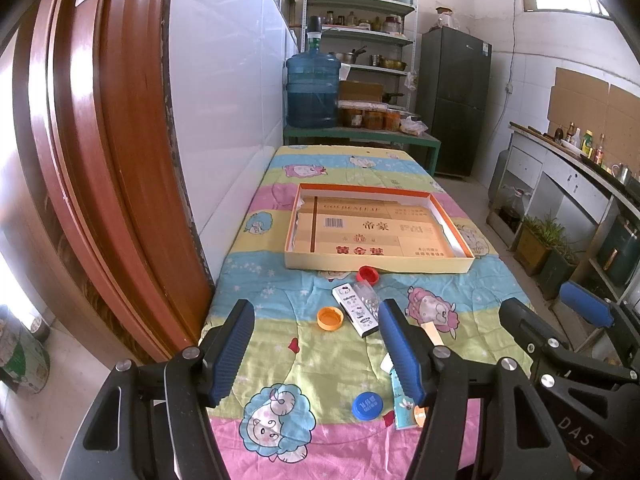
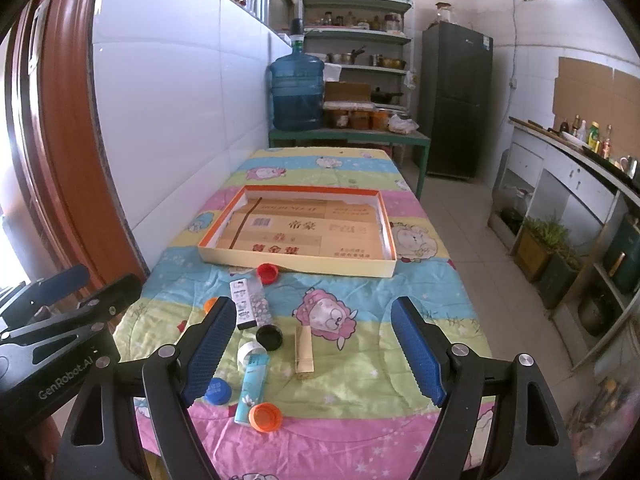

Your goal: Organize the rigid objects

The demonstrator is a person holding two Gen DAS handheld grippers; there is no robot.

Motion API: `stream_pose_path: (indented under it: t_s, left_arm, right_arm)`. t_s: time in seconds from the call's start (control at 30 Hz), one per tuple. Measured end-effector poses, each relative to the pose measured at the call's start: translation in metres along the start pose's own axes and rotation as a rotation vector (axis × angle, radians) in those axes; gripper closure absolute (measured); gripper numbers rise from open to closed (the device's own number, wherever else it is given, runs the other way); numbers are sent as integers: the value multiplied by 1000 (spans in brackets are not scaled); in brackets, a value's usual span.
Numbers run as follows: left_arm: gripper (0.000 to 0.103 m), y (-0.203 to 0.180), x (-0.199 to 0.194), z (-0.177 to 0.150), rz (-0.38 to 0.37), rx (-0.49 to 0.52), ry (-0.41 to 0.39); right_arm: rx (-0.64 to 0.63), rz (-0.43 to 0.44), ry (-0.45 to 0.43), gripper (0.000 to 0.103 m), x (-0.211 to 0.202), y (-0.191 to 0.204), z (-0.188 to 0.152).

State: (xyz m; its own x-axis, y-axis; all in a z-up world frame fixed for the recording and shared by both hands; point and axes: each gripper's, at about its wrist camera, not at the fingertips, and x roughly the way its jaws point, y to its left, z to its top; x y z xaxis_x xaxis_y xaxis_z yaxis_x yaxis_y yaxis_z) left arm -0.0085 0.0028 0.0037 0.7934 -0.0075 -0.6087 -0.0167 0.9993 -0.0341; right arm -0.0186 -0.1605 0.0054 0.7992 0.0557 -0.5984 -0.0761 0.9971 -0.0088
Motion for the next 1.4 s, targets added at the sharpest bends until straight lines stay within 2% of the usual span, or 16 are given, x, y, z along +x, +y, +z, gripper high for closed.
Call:
stream_pose_path:
  t_s: [1.0, 1.4]
  left_arm:
    - [38, 1, 4, -8, -5, -2, 22]
    - [38, 10, 20, -17, -27, -6, 56]
  right_arm:
    - [9, 23, 20, 22, 13, 1, -8]
    - [23, 44, 59, 22, 25, -3, -21]
